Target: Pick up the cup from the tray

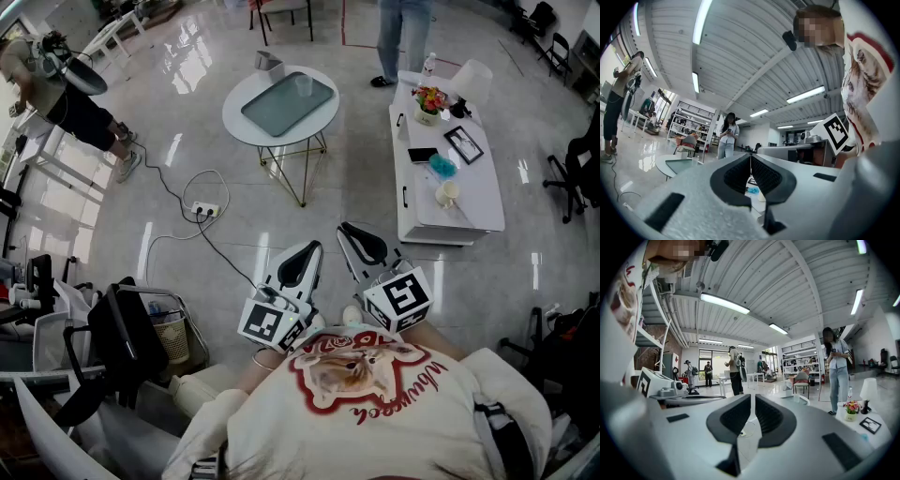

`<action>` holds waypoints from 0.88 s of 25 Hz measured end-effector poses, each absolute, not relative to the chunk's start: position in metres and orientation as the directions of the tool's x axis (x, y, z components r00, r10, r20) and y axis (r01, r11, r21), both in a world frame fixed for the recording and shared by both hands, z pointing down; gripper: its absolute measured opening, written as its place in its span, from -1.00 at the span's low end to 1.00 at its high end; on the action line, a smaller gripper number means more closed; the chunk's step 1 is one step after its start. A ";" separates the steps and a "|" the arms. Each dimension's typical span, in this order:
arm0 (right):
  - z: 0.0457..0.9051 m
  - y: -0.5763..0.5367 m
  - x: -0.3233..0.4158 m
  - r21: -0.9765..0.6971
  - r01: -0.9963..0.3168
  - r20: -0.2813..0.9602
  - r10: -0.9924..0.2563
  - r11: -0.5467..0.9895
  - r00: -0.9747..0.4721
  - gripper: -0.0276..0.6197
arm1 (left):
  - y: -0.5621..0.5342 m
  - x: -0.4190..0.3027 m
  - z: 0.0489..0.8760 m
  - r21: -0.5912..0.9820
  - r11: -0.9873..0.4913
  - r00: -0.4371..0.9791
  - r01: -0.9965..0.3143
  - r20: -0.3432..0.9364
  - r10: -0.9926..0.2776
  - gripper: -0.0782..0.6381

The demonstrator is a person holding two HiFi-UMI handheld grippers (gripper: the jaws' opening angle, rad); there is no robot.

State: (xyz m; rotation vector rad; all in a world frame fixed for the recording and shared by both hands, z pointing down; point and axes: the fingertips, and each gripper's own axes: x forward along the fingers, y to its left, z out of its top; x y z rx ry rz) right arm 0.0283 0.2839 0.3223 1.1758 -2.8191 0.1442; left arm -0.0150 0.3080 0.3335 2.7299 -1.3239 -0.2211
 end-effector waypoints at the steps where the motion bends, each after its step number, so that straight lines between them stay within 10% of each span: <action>1: 0.322 0.285 0.027 -0.054 -0.711 0.113 -0.703 0.701 -0.702 -0.76 | 0.309 -0.016 0.333 0.153 -0.615 0.610 -0.773 -0.087 -0.788 -0.74; 22: 0.320 0.294 0.027 -0.053 -0.714 0.089 -0.709 0.698 -0.699 -0.76 | 0.313 -0.018 0.337 0.168 -0.607 0.604 -0.776 -0.078 -0.793 -0.74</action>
